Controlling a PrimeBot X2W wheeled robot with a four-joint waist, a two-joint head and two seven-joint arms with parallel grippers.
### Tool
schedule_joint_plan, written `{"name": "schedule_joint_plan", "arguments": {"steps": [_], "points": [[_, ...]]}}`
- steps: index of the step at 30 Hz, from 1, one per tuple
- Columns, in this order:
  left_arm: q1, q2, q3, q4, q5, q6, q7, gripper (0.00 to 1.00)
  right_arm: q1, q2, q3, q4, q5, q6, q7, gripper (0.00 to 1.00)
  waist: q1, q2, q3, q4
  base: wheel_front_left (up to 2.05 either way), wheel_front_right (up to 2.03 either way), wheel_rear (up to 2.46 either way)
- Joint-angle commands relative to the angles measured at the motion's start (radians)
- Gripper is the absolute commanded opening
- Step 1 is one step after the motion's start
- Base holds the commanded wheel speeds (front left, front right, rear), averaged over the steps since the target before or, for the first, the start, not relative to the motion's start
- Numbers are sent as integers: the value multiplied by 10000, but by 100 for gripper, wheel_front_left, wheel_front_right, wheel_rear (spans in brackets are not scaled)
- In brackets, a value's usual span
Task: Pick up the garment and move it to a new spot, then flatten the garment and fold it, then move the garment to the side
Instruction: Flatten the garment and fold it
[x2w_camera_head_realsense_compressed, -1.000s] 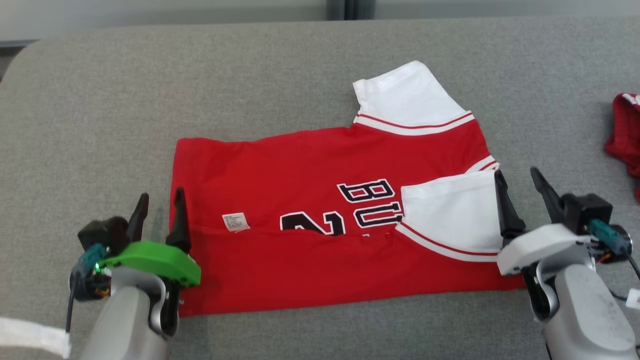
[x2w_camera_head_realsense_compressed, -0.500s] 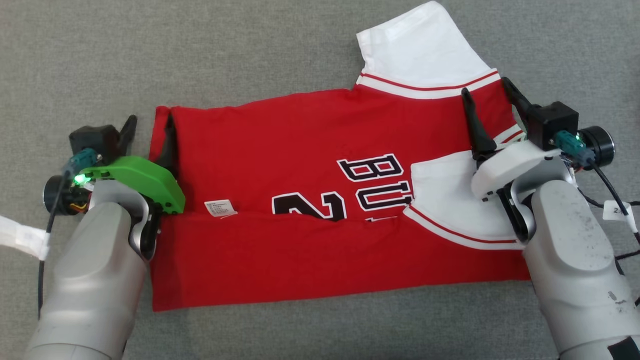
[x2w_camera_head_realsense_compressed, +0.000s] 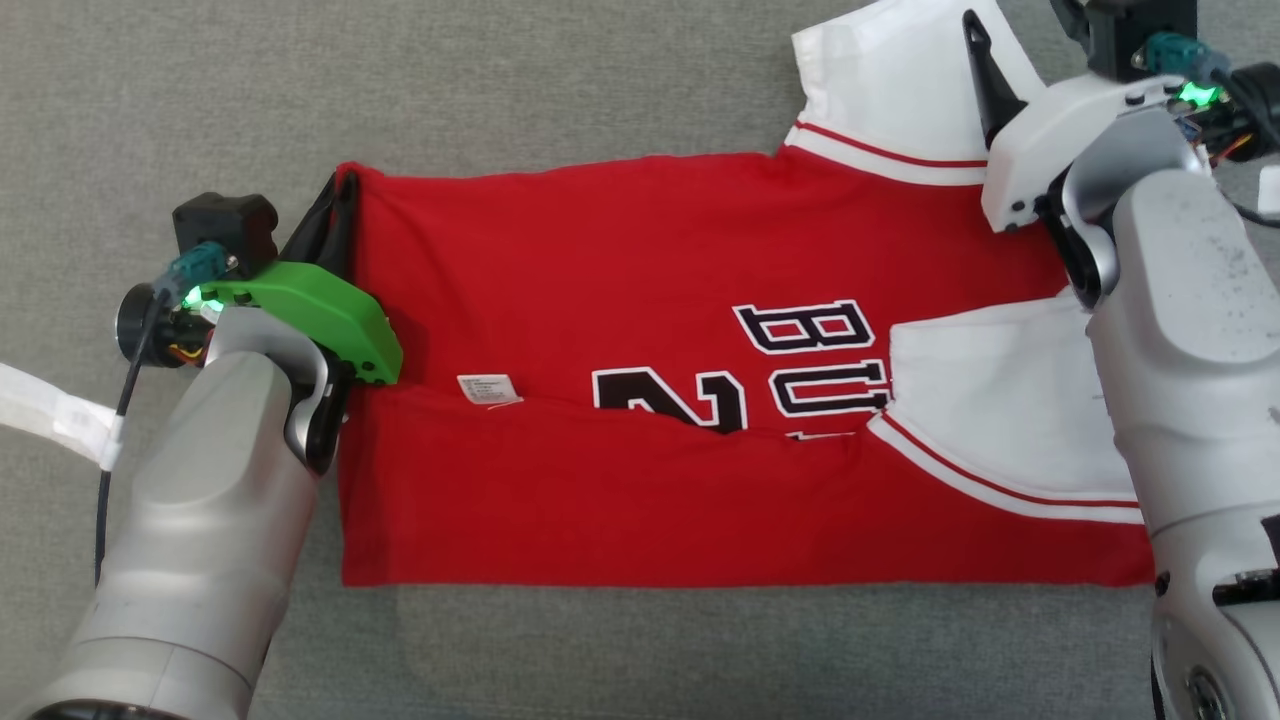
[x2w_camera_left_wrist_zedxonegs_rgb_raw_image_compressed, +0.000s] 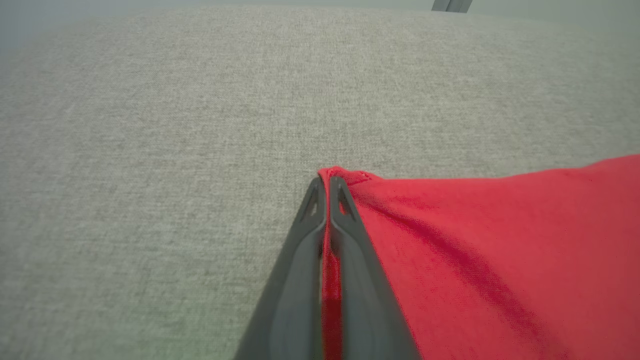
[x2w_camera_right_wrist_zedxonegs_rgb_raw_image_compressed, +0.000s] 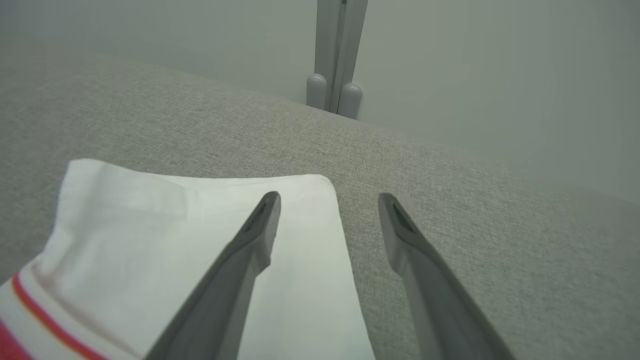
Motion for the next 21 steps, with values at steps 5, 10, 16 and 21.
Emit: {"name": "schedule_joint_plan", "arguments": {"steps": [5, 10, 16, 21], "points": [[-112, -157, 92, -552, 9, 22, -6, 0, -1095, -310, 28, 888, -389, -17, 589, 100, 0, 0, 362, 813, 0, 0, 0], [167, -277, 148, -1029, 137, 22, -12, 0, -1550, -524, -489, 1768, -751, -16, 1083, 100, 0, 0, 475, 1050, 0, 0, 0], [362, -227, 200, -1278, 150, 22, -14, 0, -1605, -490, -841, 2324, -1060, -16, 1001, 0, 0, 0, 497, 1040, 0, 0, 0], [453, -107, 757, -1910, 399, 33, -15, 0, -1825, -556, -1321, 1789, -1668, -19, -557, 0, 0, 0, 354, 920, 0, 0, 0]]}}
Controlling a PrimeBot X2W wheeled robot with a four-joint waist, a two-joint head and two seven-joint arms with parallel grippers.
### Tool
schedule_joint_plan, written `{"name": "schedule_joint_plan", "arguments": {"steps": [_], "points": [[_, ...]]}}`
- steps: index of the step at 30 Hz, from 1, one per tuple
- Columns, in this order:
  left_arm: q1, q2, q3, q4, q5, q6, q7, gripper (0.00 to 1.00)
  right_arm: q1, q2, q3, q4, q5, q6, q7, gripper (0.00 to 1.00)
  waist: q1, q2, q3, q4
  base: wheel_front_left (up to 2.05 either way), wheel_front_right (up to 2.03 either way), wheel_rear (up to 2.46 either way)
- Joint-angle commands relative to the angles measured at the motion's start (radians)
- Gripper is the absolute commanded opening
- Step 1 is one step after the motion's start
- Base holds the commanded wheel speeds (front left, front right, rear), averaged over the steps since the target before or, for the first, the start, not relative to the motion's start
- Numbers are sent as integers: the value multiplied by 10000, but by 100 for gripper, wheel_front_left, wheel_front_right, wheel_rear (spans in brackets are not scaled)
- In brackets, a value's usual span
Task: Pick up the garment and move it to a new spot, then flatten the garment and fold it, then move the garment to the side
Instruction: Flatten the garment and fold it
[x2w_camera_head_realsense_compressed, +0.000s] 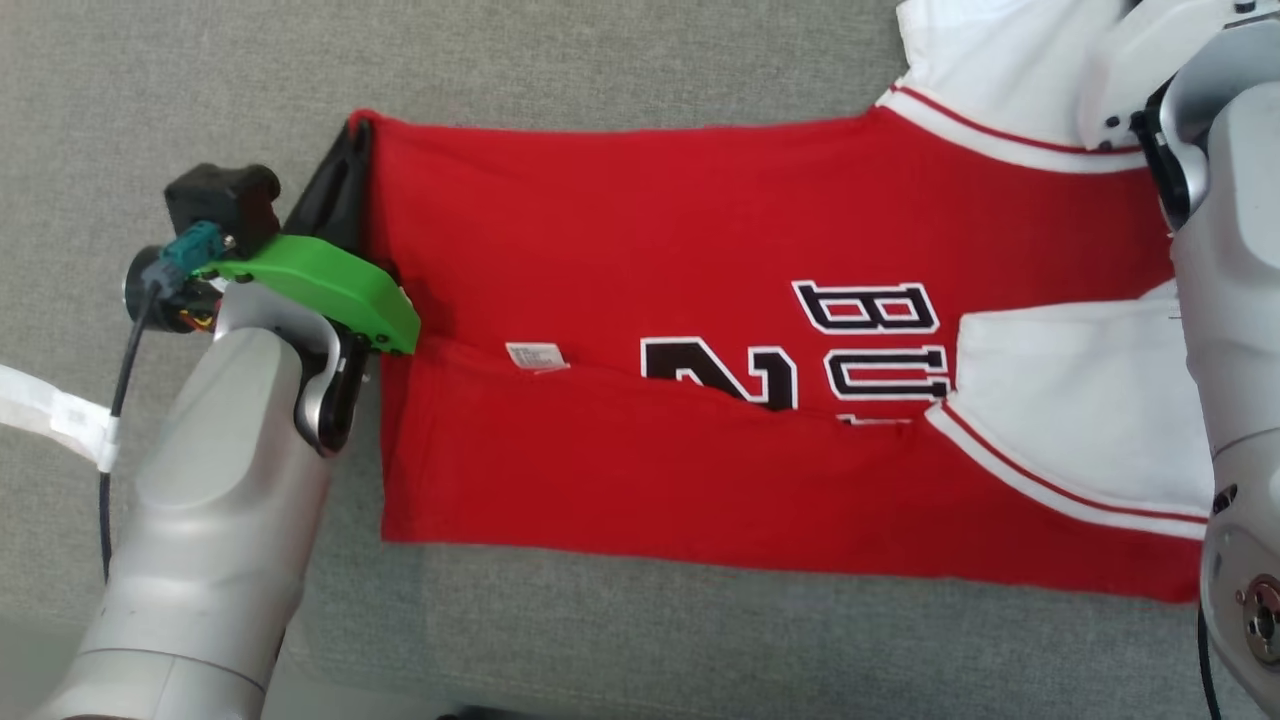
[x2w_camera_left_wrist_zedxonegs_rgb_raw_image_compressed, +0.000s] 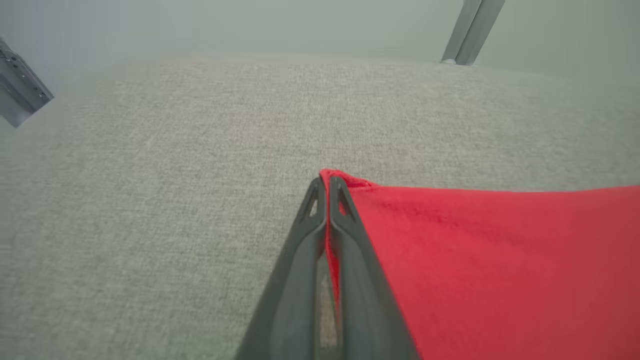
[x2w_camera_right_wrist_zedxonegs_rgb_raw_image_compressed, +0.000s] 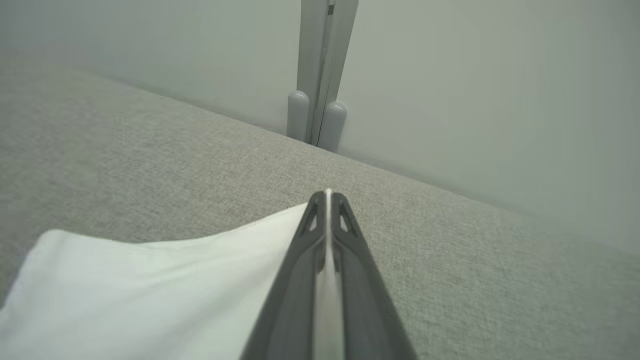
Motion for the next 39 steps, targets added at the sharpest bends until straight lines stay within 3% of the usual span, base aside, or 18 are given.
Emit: {"name": "schedule_joint_plan", "arguments": {"steps": [1, 5, 9, 20, 26, 32, 39], "points": [[199, 74, 251, -245, 160, 47, -2, 0, -114, 79, -220, -193, -163, -21, -535, 0, 0, 0, -94, -82, 0, 0, 0], [508, -18, 800, -933, 605, 43, -2, 0, -143, 358, -774, -415, -474, -21, -1651, 0, 0, 0, -296, -227, 0, 0, 0], [918, -54, 1240, -1282, 933, 34, -2, 0, 283, 741, -1054, -690, -289, -21, -2035, 0, 0, 0, -597, -498, 0, 0, 0], [2470, -111, 2655, -1774, 1723, 23, -3, 0, 3004, 1117, -633, -3638, 2069, -21, -2096, 0, 0, 0, -1642, -1403, 0, 0, 0], [3546, -240, 3398, -2047, 2102, 22, -3, 0, 5000, 1141, -91, -4561, 3119, -21, -2096, 0, 0, 0, -2318, -1712, 0, 0, 0], [4641, -566, 3809, -2339, 2454, 21, -3, 0, 6831, 1147, 143, -4744, 3915, -21, -2099, 0, 0, 0, -2816, -1785, 0, 0, 0], [5746, -933, 3619, -2299, 2610, 19, -3, 0, 8056, 1160, 318, -4304, 4429, -21, -2098, 0, 0, 0, -3040, -1799, 0, 0, 0]]}}
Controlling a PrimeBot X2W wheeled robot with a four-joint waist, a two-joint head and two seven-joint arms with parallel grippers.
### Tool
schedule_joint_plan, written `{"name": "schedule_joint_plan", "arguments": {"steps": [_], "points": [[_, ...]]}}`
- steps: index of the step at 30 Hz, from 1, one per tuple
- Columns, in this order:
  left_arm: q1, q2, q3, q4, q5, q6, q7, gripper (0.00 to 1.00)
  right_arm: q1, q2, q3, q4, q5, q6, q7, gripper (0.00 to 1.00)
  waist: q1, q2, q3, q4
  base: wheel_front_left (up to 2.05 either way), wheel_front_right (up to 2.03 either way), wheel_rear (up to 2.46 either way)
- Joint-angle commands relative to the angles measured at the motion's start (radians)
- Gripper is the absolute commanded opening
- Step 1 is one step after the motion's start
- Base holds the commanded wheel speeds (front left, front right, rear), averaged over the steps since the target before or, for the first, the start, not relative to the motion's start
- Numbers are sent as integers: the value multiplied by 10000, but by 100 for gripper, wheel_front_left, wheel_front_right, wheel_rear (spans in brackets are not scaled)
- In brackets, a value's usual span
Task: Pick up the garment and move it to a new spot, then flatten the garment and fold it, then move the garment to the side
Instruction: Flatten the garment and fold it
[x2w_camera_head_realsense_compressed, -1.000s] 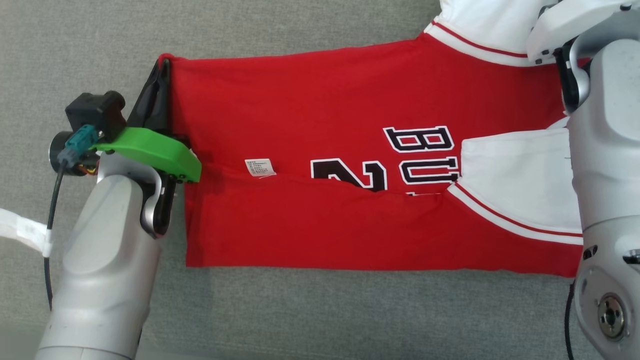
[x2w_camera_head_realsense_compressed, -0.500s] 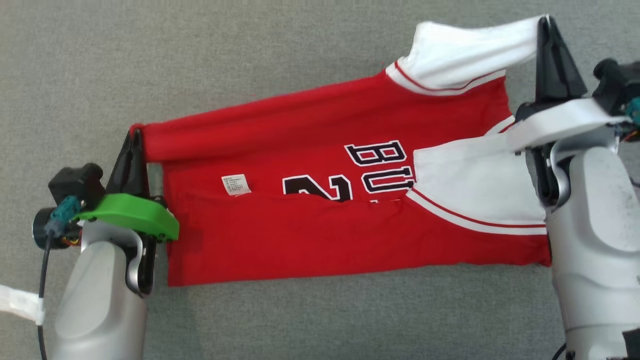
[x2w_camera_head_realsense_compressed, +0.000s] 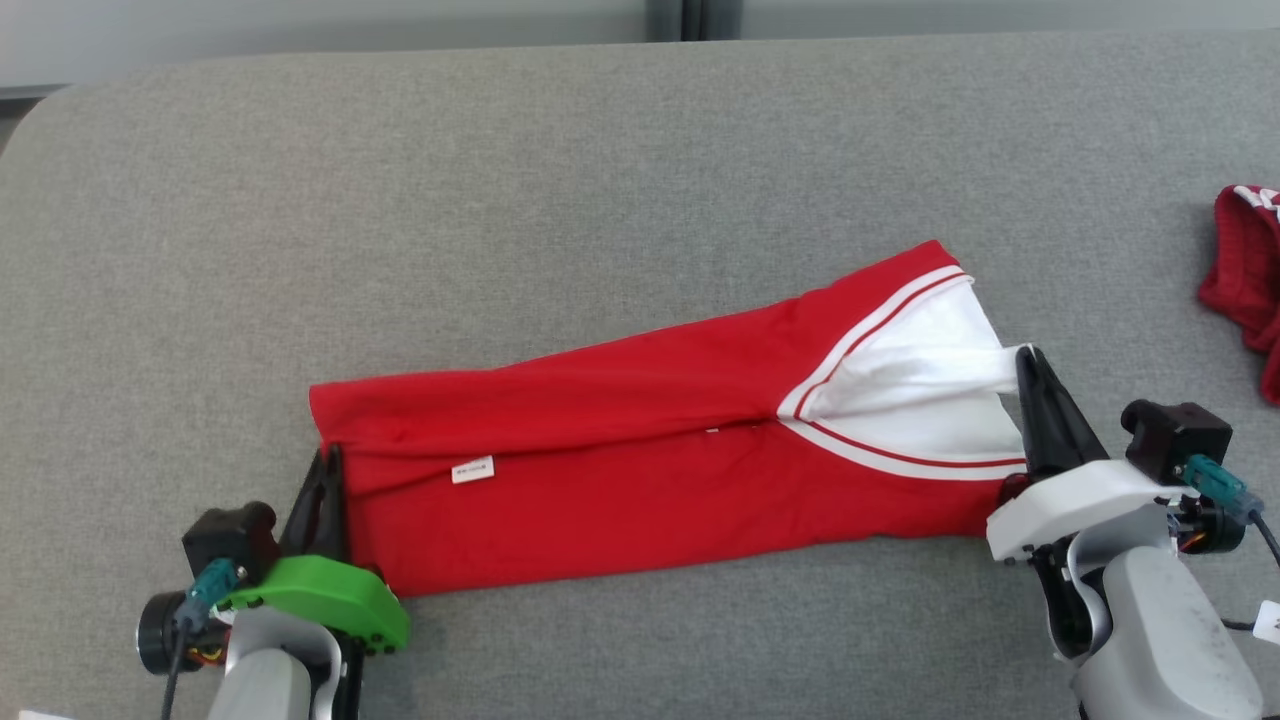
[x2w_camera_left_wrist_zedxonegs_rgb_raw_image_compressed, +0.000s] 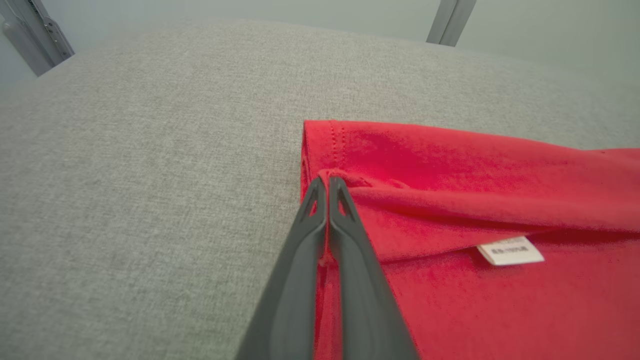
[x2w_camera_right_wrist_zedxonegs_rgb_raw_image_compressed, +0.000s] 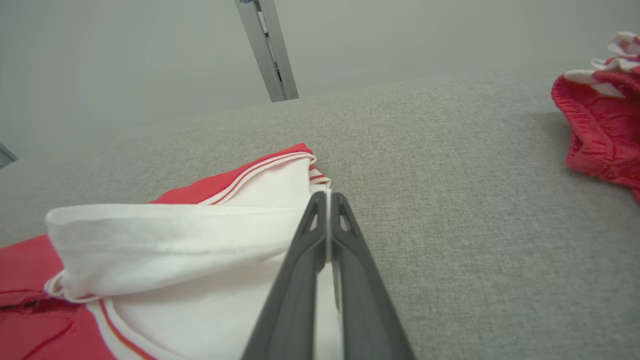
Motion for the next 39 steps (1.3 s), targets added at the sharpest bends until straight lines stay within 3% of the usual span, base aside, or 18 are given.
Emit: {"name": "schedule_joint_plan", "arguments": {"steps": [1, 2, 3, 5, 15, 26, 27, 28, 30, 36, 39], "points": [[291, -19, -56, -47, 63, 15, -3, 7, 186, -42, 14, 136, 178, -21, -40, 0, 0, -1, -73, -18, 0, 0, 0], [421, -27, -62, -60, 60, 15, -3, 44, 229, -42, 46, 213, 209, -21, -42, 0, 0, -1, -87, -9, 0, 0, 0], [556, -35, -37, -90, 58, 15, -3, 100, 278, -37, 80, 277, 224, -21, -42, 11, 0, -1, -103, 12, 0, 0, 0], [774, -61, 46, -212, 110, 15, -1, 100, 351, -36, 64, 388, 185, -21, -40, 100, 0, -1, -124, 67, 0, 0, 0], [1513, -201, 483, -1116, 315, 54, -2, 100, -348, -398, 120, 273, 2, -18, 285, 100, 0, -1, -245, 563, 0, 0, 0], [1191, -210, -164, -1247, -206, 177, -3, 100, -634, -498, 136, 2143, -475, -18, 2296, 100, 0, -1, -232, 1098, 0, 0, 0], [1185, -212, -218, -1259, -225, 194, -3, 100, -506, -474, 205, 2337, -436, -16, 2432, 89, 0, -1, -235, 1114, 0, 0, 0], [1189, -212, -271, -1274, -247, 236, -3, 100, -355, -444, 247, 2564, -399, -13, 2552, 48, 0, -1, -240, 1121, 0, 0, 0], [1214, -213, -315, -1297, -239, 253, -3, 100, -129, -469, 283, 2829, -394, -15, 2539, 0, 0, -1, -254, 1095, 0, 0, 0], [1226, -214, -330, -1287, -46, 201, -3, 100, -393, -1077, -940, 2839, -668, -58, 1279, 0, 0, -1, -360, 805, 0, 0, 0], [1194, -214, -442, -1240, -100, 174, -3, 100, -594, -1036, -1550, 2651, -1077, -22, 613, 0, 0, -1, -447, 682, 0, 0, 0]]}}
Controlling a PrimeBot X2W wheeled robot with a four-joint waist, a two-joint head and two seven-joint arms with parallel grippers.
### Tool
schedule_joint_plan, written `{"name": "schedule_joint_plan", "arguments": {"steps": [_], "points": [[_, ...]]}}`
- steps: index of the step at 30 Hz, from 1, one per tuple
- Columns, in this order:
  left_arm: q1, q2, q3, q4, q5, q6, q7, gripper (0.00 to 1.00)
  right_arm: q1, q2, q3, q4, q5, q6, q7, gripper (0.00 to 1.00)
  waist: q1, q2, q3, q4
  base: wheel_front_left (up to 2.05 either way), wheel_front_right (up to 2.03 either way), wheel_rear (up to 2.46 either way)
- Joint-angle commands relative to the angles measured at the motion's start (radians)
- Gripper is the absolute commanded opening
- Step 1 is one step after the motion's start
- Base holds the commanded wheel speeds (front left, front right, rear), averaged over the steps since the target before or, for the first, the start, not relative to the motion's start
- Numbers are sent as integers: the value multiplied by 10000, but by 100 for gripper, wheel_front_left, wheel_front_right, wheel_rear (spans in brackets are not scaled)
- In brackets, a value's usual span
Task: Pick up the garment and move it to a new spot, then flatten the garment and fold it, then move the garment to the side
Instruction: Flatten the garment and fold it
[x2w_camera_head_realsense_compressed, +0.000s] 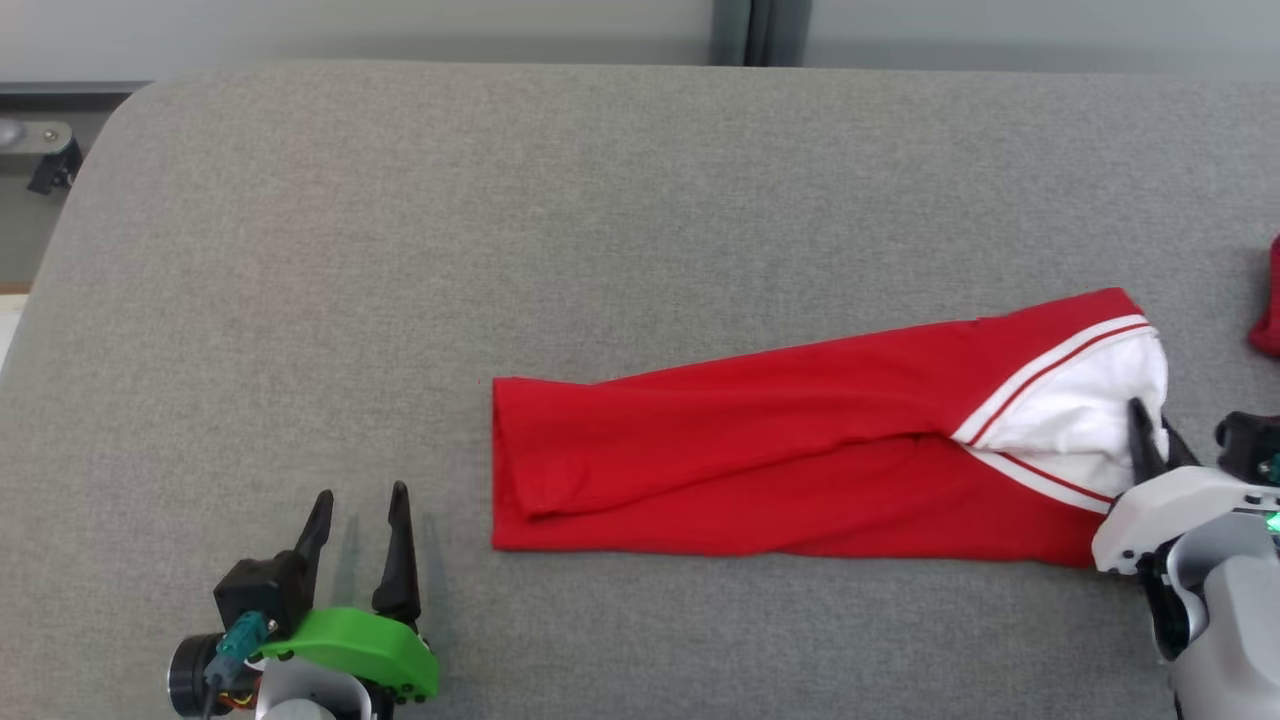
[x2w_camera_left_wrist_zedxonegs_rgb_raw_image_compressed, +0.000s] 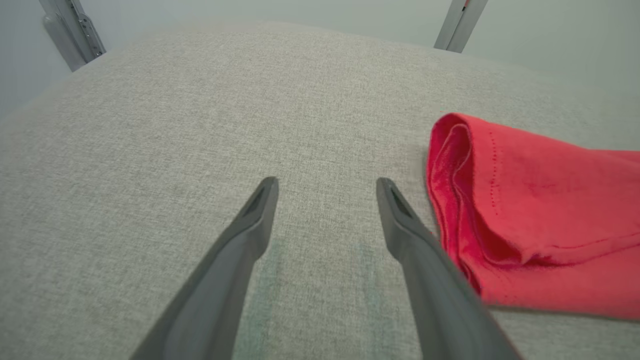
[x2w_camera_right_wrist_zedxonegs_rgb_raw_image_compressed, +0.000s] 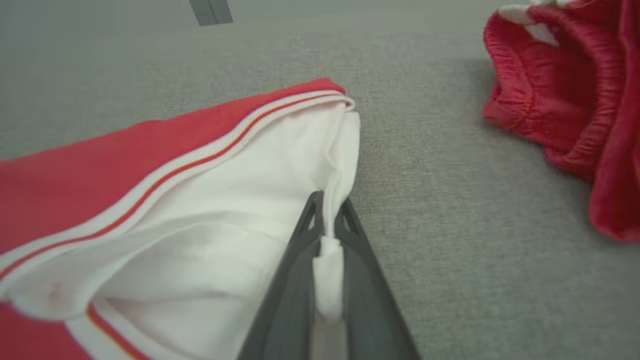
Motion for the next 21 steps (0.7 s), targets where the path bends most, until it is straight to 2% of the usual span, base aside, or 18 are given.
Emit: {"name": "schedule_joint_plan", "arguments": {"steps": [1, 4, 8, 14, 21], "points": [[-121, 26, -49, 6, -74, -5, -3, 100, 40, 92, -260, -122, -145, -24, -227, 0, 0, -1, -126, -120, 0, 0, 0], [-92, 25, -197, 25, -169, 16, -3, 100, 79, 244, -453, -514, -260, -23, -497, 0, 0, -1, -236, -208, 0, 0, 0], [80, 25, -339, 45, -221, 94, -3, 100, 263, 700, 295, -1477, 90, -20, -657, 0, 0, -1, -376, -316, 0, 0, 0], [242, 23, -542, 197, -159, 97, -3, 100, 629, 967, 2752, -2922, 1239, -20, -618, 0, 0, -1, -633, -293, 0, 0, 0], [319, 25, -800, 252, -140, 134, -3, 100, 639, 1026, 5551, -3379, 2585, -20, -131, 0, 0, -1, -876, 141, 0, 0, 0]]}}
